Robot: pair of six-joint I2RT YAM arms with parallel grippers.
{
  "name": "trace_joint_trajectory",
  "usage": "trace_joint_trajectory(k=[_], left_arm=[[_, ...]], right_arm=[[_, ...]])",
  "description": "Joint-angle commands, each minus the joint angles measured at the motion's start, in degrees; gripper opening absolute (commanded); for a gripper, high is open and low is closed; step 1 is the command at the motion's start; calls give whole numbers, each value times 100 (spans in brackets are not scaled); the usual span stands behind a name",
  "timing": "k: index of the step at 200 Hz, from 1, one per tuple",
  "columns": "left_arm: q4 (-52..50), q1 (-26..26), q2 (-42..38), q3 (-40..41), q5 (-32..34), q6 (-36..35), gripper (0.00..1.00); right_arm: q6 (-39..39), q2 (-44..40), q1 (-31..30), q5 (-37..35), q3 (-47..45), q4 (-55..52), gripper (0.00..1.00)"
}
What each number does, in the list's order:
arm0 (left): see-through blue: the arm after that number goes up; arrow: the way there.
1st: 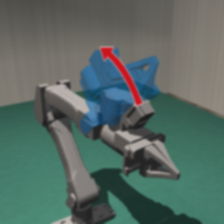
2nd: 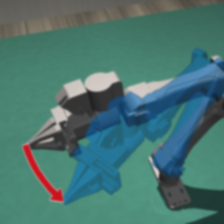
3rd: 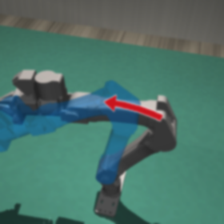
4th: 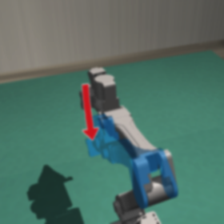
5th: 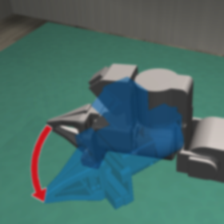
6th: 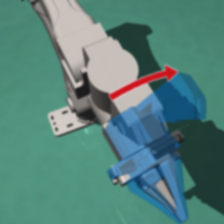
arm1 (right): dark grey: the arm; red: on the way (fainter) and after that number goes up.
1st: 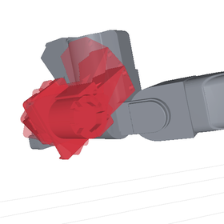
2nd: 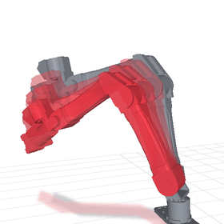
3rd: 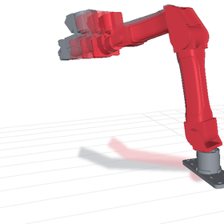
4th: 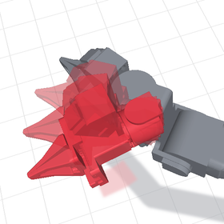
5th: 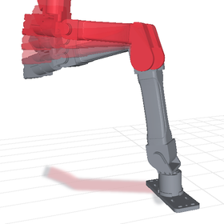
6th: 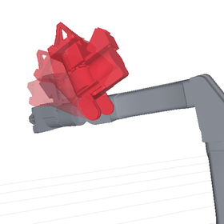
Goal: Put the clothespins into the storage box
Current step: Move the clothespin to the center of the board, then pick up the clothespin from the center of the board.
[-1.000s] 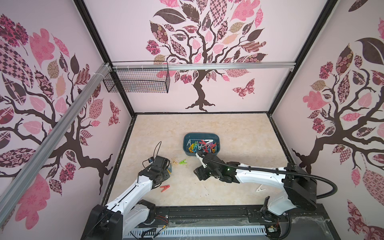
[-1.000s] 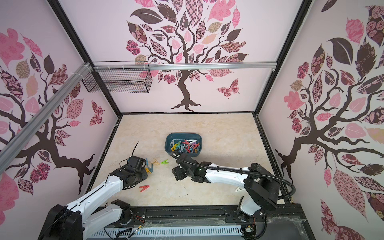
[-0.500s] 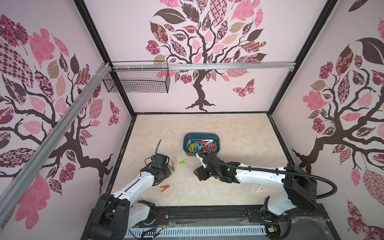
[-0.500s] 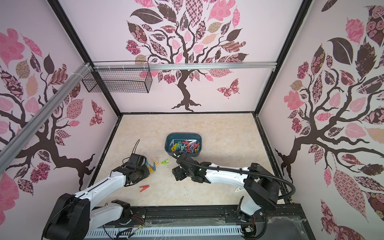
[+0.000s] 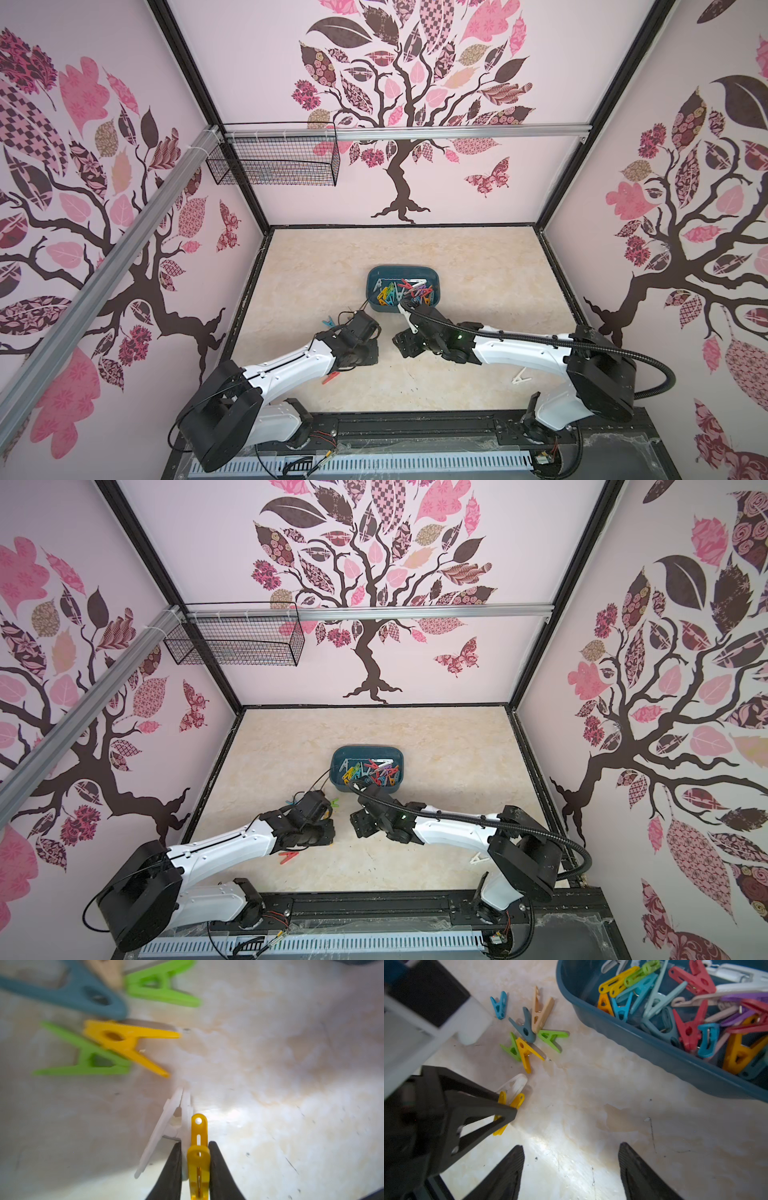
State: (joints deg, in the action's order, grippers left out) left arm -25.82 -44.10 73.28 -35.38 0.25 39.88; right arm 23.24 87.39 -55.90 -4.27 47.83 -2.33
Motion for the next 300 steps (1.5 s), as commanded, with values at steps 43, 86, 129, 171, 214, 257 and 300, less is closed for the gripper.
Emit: trace_joint_trajectory(k=[43, 86, 129, 171, 214, 257, 300], left_arm=[[-589, 486, -593, -312, 382, -404, 33], [-265, 582, -413, -114, -439, -734, 33], [-231, 389, 166, -243, -180, -855, 34], [16, 288, 589, -255, -141, -979, 33], [110, 165, 1114, -402, -158, -1105, 28], [-157, 254, 612, -571, 106, -1104, 9], [-563, 759, -292, -968, 121, -1193, 4]], right_arm=[[154, -260, 88, 82, -107, -69, 75], [170, -224, 88, 113, -99, -65, 75], [198, -242, 88, 120, -96, -66, 75], [172, -247, 84, 111, -90, -69, 75], [158, -235, 87, 120, -64, -88, 75], [128, -307, 96, 67, -114, -128, 75], [128, -347, 136, 11, -98, -124, 75]])
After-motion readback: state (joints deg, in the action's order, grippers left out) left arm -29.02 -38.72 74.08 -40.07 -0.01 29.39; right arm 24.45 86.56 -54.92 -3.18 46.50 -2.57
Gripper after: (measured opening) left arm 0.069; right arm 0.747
